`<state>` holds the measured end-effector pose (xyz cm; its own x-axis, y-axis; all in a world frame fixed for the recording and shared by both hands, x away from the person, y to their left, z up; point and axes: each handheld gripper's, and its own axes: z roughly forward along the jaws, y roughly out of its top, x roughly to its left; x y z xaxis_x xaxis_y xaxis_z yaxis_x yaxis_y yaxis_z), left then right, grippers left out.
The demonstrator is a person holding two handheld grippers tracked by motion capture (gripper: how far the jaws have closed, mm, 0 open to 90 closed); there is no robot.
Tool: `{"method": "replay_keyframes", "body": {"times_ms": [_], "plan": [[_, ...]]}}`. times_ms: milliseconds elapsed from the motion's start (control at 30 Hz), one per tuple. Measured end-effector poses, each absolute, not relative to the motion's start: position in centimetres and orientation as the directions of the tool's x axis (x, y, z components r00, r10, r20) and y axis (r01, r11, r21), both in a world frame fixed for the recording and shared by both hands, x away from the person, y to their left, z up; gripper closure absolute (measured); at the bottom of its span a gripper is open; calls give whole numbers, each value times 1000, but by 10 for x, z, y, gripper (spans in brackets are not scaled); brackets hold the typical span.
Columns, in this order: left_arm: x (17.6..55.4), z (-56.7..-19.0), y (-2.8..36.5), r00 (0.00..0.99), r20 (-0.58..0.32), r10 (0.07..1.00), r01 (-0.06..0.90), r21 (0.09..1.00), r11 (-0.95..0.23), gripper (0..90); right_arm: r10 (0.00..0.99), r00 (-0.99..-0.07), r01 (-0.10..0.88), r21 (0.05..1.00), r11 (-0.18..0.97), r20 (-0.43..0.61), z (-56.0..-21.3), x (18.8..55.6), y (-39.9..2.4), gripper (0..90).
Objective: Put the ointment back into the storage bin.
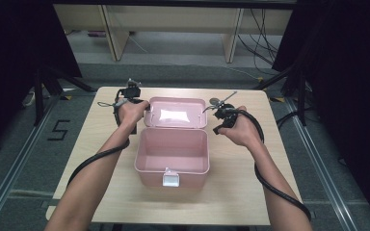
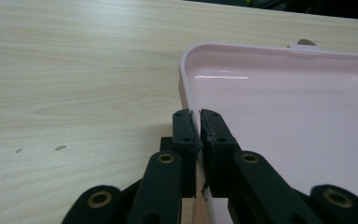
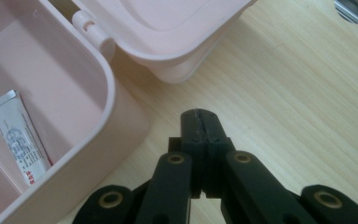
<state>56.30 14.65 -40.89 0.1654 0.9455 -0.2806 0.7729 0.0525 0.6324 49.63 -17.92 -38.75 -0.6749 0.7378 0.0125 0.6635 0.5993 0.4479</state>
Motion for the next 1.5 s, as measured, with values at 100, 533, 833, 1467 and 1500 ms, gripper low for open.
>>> {"method": "replay_keyframes", "body": {"times_ms": [100,533,833,1467,1500], "plan": [[563,-409,147,162,-287,944,772,633,60,850,743,-669,671,449,590,23,-390,497,-178,900],[563,-409,147,163,-295,942,771,633,65,855,740,-672,663,460,590,20,-402,507,-170,900],[563,-409,146,164,-296,941,770,635,66,856,759,-650,682,476,555,46,-411,511,-167,900],[563,-410,145,165,-298,940,769,636,67,857,744,-667,648,530,548,46,-416,515,-167,900],[563,-410,145,167,-297,940,769,636,65,858,751,-659,655,531,538,52,-416,514,-167,900]]}}
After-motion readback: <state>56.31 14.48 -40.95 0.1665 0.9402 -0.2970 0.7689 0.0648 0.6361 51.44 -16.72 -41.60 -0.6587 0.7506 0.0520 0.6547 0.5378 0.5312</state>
